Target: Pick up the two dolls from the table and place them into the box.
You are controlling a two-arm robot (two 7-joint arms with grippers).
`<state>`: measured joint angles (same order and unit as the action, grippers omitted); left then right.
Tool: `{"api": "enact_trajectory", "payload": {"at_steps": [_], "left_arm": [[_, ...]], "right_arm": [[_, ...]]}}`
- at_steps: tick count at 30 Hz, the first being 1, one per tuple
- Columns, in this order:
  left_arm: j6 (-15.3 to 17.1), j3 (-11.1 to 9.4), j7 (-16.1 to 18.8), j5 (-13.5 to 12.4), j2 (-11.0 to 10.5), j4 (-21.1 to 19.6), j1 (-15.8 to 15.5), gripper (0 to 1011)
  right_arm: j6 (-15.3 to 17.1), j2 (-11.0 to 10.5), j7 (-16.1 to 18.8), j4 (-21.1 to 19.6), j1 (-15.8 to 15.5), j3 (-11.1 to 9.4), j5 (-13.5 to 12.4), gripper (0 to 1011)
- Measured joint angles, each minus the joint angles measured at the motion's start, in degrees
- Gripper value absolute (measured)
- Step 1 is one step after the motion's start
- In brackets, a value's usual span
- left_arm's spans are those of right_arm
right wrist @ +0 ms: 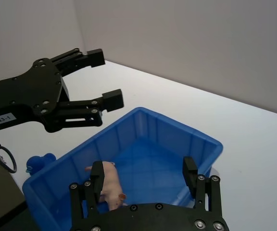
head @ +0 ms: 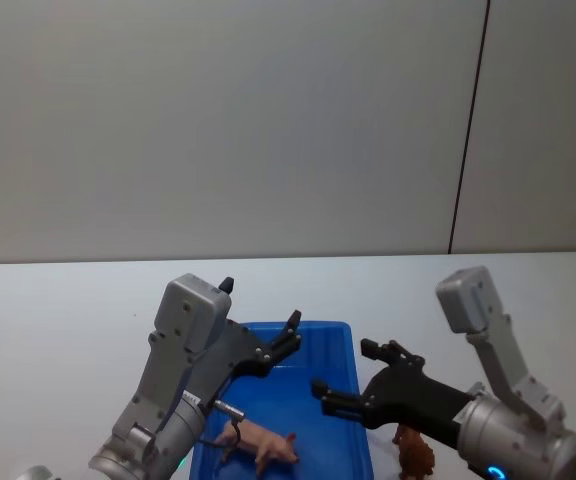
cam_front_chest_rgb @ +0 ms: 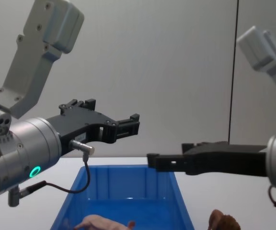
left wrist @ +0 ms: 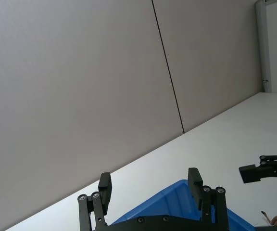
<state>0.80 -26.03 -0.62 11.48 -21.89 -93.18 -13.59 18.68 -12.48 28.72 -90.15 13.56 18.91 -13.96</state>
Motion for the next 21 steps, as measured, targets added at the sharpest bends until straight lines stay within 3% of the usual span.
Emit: {"api": "enact_trajectory", "payload": {"at_steps": [21], "left_arm": [[0.0,0.0,0.0,0.0,0.0,0.0,0.0,1001]], "right_arm": [[-2.35,-7.37,-4.73,-6.73,-8.12,-2.44,-1.35,1001]]}}
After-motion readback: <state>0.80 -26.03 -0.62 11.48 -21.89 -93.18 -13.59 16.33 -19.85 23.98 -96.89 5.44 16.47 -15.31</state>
